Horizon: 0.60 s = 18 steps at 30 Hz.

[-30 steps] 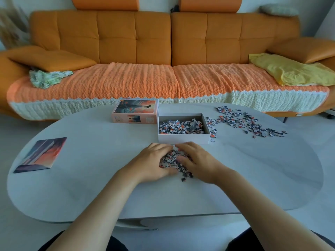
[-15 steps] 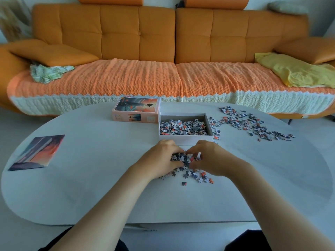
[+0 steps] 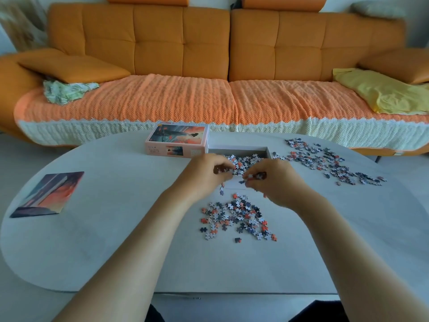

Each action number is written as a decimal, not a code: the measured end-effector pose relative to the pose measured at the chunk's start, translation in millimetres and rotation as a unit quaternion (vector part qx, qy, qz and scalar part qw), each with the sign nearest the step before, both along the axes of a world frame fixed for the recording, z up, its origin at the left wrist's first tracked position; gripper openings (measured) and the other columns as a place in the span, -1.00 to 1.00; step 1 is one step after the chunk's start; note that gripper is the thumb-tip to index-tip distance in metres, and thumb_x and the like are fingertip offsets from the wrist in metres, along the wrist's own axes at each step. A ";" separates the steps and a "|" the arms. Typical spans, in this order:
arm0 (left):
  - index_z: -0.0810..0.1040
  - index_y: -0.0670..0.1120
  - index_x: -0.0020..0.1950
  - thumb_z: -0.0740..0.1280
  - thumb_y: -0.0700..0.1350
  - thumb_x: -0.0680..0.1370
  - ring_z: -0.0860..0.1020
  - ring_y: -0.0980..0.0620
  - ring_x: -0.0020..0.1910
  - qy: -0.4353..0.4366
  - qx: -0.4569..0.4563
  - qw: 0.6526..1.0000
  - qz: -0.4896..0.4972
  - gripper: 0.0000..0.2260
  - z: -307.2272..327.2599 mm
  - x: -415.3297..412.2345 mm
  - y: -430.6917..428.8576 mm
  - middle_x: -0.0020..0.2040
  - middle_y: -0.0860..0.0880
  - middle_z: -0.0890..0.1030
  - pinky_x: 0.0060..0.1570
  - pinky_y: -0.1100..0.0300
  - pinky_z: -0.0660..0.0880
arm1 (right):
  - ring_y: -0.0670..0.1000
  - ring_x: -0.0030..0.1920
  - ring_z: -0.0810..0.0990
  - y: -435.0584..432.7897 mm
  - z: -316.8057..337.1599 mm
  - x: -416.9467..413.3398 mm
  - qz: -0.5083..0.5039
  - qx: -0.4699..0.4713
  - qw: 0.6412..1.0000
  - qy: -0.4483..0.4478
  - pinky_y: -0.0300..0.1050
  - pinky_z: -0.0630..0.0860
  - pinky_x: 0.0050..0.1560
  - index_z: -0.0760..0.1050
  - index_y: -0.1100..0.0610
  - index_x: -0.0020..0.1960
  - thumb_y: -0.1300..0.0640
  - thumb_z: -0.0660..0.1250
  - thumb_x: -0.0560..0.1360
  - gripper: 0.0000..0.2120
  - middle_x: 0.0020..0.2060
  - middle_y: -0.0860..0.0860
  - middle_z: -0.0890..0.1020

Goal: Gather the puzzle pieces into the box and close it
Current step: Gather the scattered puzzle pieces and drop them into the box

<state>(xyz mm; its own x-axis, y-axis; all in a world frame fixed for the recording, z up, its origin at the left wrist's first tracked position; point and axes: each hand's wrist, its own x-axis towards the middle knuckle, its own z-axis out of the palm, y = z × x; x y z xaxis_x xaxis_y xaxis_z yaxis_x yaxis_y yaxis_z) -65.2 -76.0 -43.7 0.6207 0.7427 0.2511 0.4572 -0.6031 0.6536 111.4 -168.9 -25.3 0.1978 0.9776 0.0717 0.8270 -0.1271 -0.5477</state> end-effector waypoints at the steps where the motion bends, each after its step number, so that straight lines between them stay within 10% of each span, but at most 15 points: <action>1: 0.66 0.03 0.11 0.43 -0.06 0.52 0.58 0.17 -0.14 -0.020 0.010 1.000 0.015 -0.83 1.8 2.6 5.4 -0.05 0.18 0.60 -0.11 0.32 0.47 | -0.17 -0.34 0.53 4.8 0.8 0.3 -0.012 0.027 1.000 -0.006 -0.39 0.42 -0.34 0.65 -0.02 -0.06 0.10 0.45 0.47 -0.93 -0.23 -0.13 0.60; 7: 0.63 -0.06 0.20 0.42 -0.08 0.53 0.53 0.13 -0.10 -0.052 0.064 0.995 0.065 -0.75 -4.4 20.0 27.2 0.00 0.04 0.61 -0.05 0.34 0.45 | 0.07 -0.16 0.56 36.5 -12.2 2.0 -0.072 0.151 0.986 -0.024 -0.15 0.50 -0.13 0.67 0.15 -0.02 0.20 0.44 0.47 -0.90 -0.12 0.06 0.61; 13: 0.55 -0.05 0.34 0.30 -0.01 0.61 0.55 0.01 0.17 0.016 0.041 0.999 0.019 -0.68 -13.7 21.8 31.6 0.23 -0.03 0.59 0.13 0.22 0.42 | 0.00 -0.07 0.49 50.4 -32.2 12.2 -0.036 0.078 0.996 -0.033 -0.19 0.37 -0.06 0.54 -0.06 0.28 0.18 0.33 0.55 -0.67 0.07 -0.01 0.51; 18: 0.64 0.03 0.15 0.29 0.04 0.59 0.53 0.02 0.08 0.069 0.106 0.992 0.002 -0.78 -16.9 15.1 27.2 0.09 0.04 0.59 0.15 0.01 0.44 | -0.02 -0.11 0.55 46.4 -31.0 11.5 -0.042 0.141 0.988 -0.052 -0.10 0.50 -0.04 0.65 0.00 0.11 0.14 0.38 0.52 -0.80 -0.01 -0.06 0.58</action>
<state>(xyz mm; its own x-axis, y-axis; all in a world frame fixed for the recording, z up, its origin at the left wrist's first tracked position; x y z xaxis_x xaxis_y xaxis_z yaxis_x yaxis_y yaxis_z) -50.1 -48.7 -60.7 0.6579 0.6844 0.3143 0.5361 -0.7187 0.4428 122.9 -122.5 -56.4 0.2539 0.8966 0.3628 0.8737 -0.0516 -0.4838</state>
